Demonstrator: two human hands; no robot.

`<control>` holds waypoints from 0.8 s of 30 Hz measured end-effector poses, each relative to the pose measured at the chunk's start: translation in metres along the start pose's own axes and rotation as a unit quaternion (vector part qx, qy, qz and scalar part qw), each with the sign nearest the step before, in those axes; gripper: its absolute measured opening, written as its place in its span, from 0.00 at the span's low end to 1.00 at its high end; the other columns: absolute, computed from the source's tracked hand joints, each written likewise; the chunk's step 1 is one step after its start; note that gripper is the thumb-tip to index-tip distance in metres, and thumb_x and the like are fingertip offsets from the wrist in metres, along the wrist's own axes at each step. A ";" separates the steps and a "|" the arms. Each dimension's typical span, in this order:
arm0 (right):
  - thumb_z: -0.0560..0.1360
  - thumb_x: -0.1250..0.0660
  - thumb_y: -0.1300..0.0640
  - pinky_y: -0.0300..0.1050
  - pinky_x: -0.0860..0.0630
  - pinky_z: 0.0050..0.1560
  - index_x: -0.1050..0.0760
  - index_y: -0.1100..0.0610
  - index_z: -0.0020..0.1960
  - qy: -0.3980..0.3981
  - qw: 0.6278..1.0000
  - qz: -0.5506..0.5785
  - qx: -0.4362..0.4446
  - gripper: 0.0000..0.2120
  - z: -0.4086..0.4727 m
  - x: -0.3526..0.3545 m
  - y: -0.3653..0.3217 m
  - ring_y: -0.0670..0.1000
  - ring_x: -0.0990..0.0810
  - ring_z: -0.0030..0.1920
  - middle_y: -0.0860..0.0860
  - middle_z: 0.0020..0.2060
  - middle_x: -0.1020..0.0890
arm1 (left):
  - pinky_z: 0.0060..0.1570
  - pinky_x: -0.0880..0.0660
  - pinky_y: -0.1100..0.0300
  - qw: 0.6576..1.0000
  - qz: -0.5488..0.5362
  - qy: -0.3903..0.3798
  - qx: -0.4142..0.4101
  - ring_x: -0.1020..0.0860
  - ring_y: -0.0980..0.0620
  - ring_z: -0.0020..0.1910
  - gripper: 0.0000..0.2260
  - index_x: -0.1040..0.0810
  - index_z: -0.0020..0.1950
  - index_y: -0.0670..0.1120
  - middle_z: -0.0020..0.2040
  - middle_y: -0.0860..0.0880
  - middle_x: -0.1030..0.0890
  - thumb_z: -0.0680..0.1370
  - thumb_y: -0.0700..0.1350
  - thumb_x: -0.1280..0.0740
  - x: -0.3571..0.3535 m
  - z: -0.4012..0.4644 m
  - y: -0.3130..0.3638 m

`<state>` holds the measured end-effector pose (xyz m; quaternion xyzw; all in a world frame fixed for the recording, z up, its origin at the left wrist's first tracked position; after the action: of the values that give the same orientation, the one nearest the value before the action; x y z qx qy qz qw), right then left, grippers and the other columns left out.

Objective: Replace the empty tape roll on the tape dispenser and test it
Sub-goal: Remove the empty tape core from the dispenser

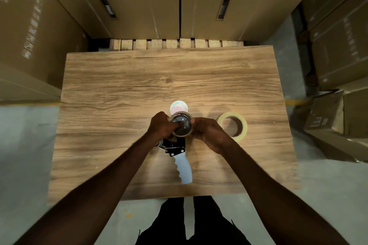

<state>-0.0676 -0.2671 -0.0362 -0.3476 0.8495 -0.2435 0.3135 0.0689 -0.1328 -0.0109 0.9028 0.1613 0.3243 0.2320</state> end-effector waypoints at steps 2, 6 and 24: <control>0.81 0.31 0.63 0.47 0.16 0.49 0.20 0.69 0.61 0.001 1.000 -0.008 0.008 0.13 -0.001 -0.005 -0.008 0.55 0.14 0.50 0.63 0.52 0.16 | 0.17 0.32 0.67 0.999 -0.031 -0.013 0.022 0.22 0.52 0.22 0.20 0.23 0.46 0.39 0.34 0.46 0.18 0.70 0.53 0.23 -0.001 -0.004 0.001; 0.80 0.30 0.57 0.49 0.16 0.50 0.20 0.66 0.61 -0.002 1.000 0.007 -0.004 0.14 -0.005 -0.007 -0.013 0.56 0.14 0.50 0.65 0.54 0.17 | 0.26 0.22 0.60 0.994 -0.093 -0.050 0.023 0.16 0.47 0.27 0.25 0.22 0.43 0.39 0.30 0.47 0.15 0.66 0.60 0.22 0.004 -0.008 0.006; 0.81 0.32 0.65 0.51 0.18 0.47 0.18 0.61 0.44 0.191 0.963 -0.164 0.096 0.08 0.004 0.086 -0.147 0.57 0.19 0.40 0.61 0.41 0.19 | 0.33 0.28 0.52 0.977 -0.015 0.020 -0.211 0.26 0.50 0.25 0.25 0.25 0.27 0.38 0.24 0.42 0.25 0.74 0.57 0.27 -0.041 0.054 0.150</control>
<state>-0.0483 -0.4257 0.0224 -0.3972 0.7976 -0.4339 0.1333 0.0953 -0.2938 0.0097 0.8241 0.1071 0.3659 0.4190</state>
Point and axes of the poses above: each hand's wrist, its own z-axis towards the middle knuckle, its own x-axis out of the back of the hand, y = z × x, the point moved 4 cm from there along z, towards the middle knuckle
